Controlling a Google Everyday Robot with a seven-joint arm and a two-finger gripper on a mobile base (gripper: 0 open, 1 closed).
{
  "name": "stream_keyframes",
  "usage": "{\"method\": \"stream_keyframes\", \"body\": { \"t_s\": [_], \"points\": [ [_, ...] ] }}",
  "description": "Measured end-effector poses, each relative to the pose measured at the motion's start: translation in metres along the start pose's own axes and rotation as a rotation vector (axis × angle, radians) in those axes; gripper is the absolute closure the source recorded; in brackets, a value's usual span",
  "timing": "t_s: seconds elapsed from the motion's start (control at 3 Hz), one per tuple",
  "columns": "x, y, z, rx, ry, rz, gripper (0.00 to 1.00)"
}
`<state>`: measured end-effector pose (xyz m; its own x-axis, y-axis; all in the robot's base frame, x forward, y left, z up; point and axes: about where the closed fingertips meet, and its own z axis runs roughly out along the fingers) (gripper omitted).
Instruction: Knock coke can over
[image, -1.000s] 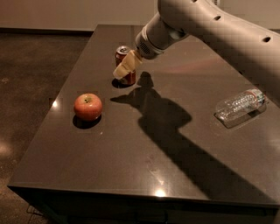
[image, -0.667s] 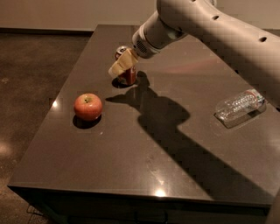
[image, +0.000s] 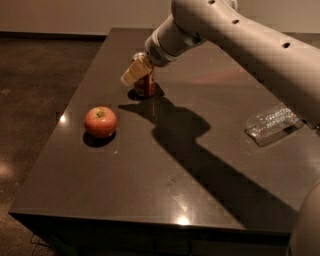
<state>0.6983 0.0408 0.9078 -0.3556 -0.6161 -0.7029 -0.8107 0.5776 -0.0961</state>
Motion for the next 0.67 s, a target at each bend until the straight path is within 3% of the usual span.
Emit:
{"method": "stream_keyframes", "body": {
  "t_s": [0.67],
  "points": [
    [-0.004, -0.010, -0.015, 0.015, -0.025, 0.013, 0.65]
  ]
}}
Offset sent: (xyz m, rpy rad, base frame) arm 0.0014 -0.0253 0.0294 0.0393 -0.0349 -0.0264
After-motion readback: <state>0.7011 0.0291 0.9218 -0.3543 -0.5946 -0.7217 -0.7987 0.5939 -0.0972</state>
